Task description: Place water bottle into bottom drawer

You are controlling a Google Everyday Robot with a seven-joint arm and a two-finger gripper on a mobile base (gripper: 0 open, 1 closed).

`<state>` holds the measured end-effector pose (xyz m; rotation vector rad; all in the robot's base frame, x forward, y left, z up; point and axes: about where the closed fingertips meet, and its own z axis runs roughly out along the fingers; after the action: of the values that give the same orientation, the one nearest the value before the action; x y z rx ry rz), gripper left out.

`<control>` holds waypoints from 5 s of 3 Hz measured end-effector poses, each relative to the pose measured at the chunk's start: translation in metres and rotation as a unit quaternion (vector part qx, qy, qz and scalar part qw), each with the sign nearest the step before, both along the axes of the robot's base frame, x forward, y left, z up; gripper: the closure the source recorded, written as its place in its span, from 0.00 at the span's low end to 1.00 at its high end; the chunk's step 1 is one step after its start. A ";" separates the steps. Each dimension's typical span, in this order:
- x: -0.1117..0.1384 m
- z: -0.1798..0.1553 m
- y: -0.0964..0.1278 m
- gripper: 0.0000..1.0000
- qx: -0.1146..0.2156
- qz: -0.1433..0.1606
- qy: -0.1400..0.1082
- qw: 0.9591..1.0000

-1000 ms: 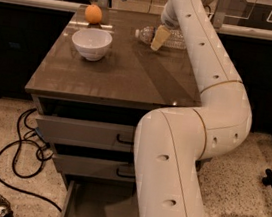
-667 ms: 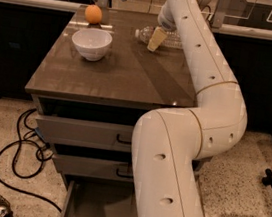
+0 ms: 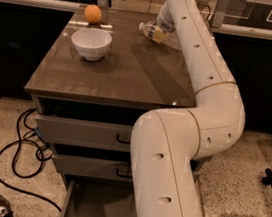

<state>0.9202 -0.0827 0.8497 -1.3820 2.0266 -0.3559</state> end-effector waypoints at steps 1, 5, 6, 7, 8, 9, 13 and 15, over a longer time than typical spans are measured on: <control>0.001 -0.004 0.001 0.94 0.000 0.001 0.002 1.000; -0.013 0.030 0.000 1.00 -0.023 0.012 -0.004 1.000; -0.023 0.064 0.000 1.00 -0.033 0.023 -0.021 0.999; -0.044 0.109 0.000 1.00 -0.045 0.027 -0.045 0.998; -0.076 0.178 -0.006 1.00 -0.036 0.014 -0.102 0.994; -0.124 0.241 -0.015 1.00 -0.018 -0.007 -0.160 0.987; -0.274 0.091 0.006 1.00 -0.080 0.057 -0.068 0.993; -0.314 0.052 0.006 1.00 -0.092 0.046 -0.063 0.993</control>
Offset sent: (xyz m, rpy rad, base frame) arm 0.0005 0.0011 -0.0034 -0.0008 0.0041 0.0013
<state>0.6066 -0.0766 0.9022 -1.5186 1.8581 -0.5855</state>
